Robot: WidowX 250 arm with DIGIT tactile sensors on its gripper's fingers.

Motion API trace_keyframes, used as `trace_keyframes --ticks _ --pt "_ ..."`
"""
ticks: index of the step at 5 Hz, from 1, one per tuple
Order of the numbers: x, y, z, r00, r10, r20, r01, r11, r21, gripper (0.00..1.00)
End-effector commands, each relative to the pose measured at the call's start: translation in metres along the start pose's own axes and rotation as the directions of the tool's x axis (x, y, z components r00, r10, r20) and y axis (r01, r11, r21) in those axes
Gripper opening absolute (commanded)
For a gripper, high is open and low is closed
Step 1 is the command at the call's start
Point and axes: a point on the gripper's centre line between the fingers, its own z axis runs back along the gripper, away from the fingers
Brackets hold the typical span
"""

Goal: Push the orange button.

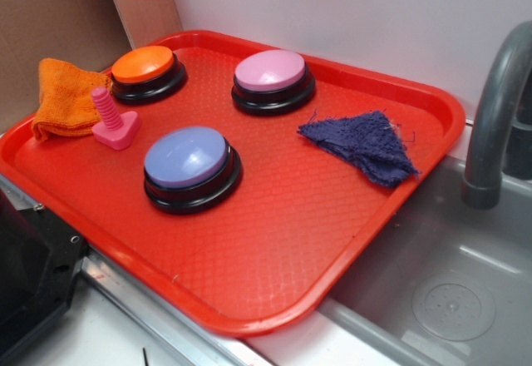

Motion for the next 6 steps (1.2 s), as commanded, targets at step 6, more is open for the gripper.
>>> trace_keyframes --ticks 6 --pt "0.033 0.048 -0.085 0.979 0.178 0.097 -0.181 0.983 0.029 1.0"
